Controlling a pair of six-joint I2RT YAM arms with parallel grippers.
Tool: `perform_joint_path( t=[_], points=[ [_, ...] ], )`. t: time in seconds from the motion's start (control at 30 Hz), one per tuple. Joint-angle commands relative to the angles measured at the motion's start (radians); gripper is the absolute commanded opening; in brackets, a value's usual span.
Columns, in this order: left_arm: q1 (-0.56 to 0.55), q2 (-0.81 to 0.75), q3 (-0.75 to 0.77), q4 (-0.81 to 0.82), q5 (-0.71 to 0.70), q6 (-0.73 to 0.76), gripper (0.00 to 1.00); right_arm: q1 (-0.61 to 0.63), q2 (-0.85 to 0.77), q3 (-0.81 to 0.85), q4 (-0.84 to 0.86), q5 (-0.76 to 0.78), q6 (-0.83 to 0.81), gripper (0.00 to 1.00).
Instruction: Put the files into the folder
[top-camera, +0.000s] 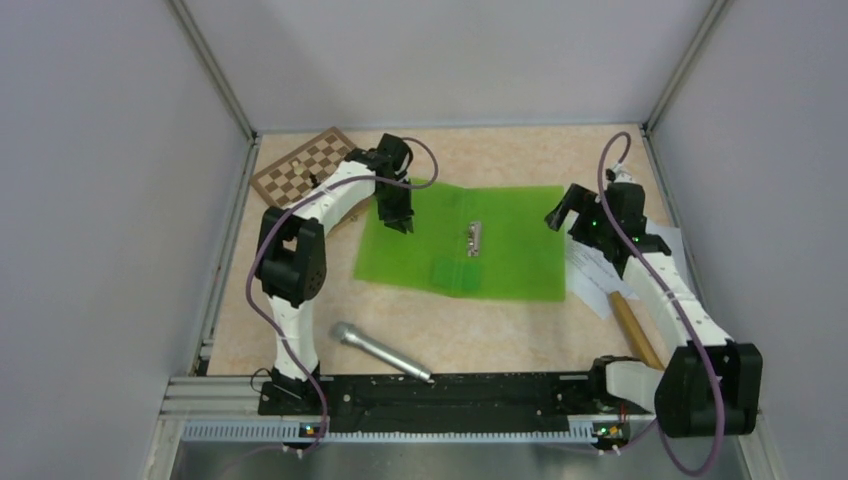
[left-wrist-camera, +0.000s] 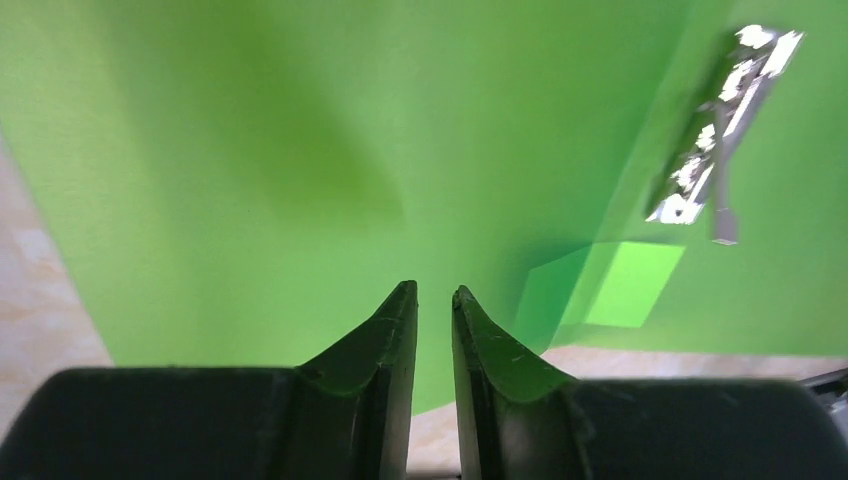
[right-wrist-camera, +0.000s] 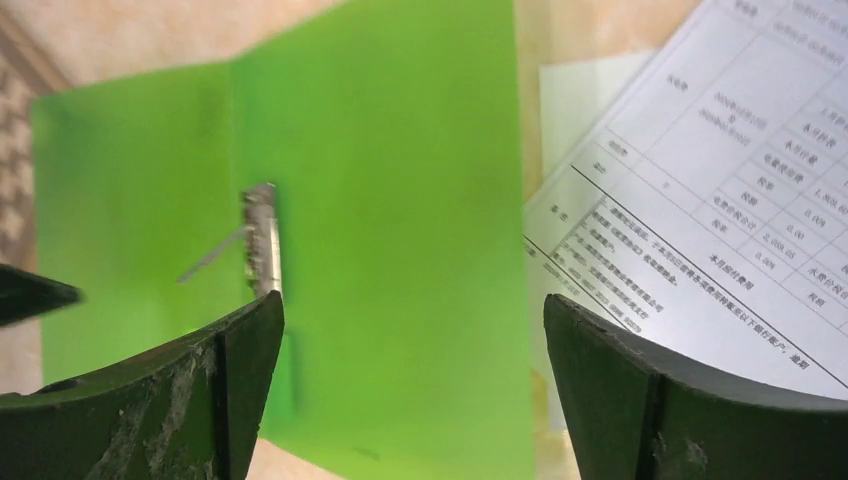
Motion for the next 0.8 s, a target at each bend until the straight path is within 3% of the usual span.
perform_joint_path(
  t=[0.0,0.13,0.37,0.6,0.77],
  points=[
    [-0.001,-0.066,-0.096,0.046,0.014,-0.014,0.24,0.051,-0.13,0.047,0.043,-0.025,0.071,0.99],
    [0.0,-0.078,-0.139,0.076,0.019,-0.027,0.23,0.257,-0.116,0.022,0.161,-0.045,0.237,0.99],
    [0.0,-0.141,-0.16,0.064,0.048,-0.059,0.22,0.459,0.13,-0.149,0.729,-0.192,0.598,0.99],
    [0.008,-0.242,-0.166,0.038,0.039,-0.069,0.22,0.527,0.358,-0.107,0.874,-0.201,0.65,0.99],
    [0.047,-0.296,-0.193,0.027,0.045,-0.08,0.22,0.521,0.46,-0.025,0.861,-0.181,0.614,0.99]
  ],
)
